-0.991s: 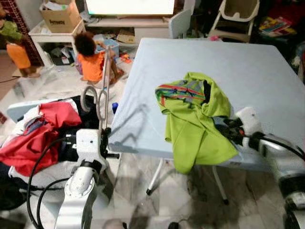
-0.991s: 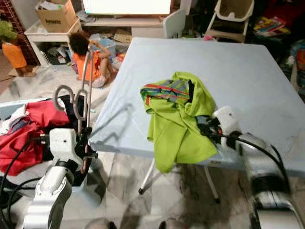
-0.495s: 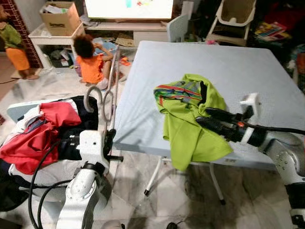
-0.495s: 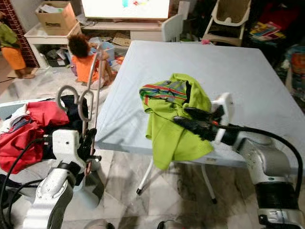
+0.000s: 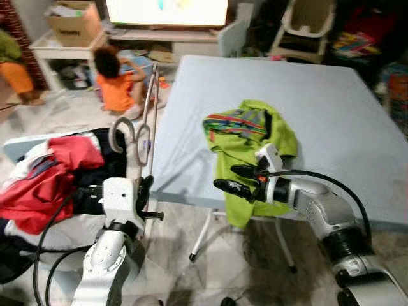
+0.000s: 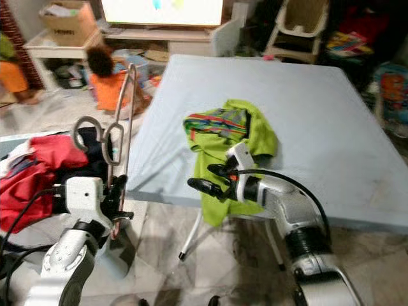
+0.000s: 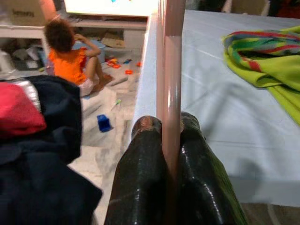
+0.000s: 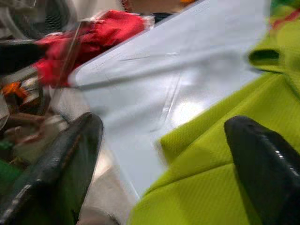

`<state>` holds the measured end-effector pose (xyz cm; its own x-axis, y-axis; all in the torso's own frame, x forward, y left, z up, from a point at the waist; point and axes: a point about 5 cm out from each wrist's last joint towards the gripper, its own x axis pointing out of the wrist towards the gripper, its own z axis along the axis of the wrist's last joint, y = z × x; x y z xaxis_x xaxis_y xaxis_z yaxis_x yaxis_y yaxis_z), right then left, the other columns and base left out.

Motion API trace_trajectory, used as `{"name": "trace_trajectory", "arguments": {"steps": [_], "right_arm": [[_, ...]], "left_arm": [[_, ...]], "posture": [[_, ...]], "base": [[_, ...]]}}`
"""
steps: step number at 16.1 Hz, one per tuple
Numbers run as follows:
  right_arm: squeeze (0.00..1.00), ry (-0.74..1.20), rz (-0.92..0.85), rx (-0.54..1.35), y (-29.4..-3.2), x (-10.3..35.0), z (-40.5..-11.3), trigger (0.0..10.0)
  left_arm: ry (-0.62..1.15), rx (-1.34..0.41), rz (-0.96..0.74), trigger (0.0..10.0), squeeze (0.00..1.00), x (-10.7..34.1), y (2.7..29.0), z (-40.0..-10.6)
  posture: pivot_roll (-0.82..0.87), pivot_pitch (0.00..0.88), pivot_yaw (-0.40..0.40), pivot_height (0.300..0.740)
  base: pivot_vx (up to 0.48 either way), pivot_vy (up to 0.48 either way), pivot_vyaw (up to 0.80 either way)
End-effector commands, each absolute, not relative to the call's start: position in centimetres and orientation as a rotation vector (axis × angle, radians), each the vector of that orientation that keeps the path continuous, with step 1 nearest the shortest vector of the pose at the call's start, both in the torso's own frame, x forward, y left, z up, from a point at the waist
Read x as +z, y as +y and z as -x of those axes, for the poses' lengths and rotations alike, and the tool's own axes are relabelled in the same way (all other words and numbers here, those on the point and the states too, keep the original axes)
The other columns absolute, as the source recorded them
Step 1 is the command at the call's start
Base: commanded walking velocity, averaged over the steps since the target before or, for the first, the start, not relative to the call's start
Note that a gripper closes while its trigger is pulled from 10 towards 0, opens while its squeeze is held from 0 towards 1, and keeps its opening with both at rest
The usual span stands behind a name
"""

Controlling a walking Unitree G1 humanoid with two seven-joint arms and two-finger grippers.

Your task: Hang hanger

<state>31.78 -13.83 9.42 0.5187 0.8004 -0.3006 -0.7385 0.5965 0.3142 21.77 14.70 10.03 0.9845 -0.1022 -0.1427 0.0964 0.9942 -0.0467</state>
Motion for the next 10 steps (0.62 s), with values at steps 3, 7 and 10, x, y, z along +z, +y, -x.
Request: {"name": "trace_trajectory", "arguments": {"steps": [3, 7, 10], "right_arm": [[1.00, 0.566, -0.035, 0.692, -13.2, 8.0, -34.5, 10.0], [1.00, 0.518, 0.167, 0.294, -16.9, 9.7, -37.3, 10.0], [1.00, 0.293, 0.292, -0.070, -20.9, 14.5, -39.4, 10.0]], "left_arm": [[0.143, -0.071, 0.033, 10.0, 0.00, 10.6, 15.3, -21.0], [0.147, -0.058, 0.027, 10.0, 0.00, 10.8, 15.4, -21.0], [0.144, -0.041, 0.015, 10.0, 0.00, 10.9, 15.7, -21.1]], "posture": [[0.14, 0.045, -0.053, 0.740], [0.15, 0.053, -0.060, 0.740], [0.16, 0.051, -0.062, 0.740]], "base": [[0.000, 0.000, 0.00], [0.000, 0.000, 0.00], [0.000, 0.000, 0.00]]}}
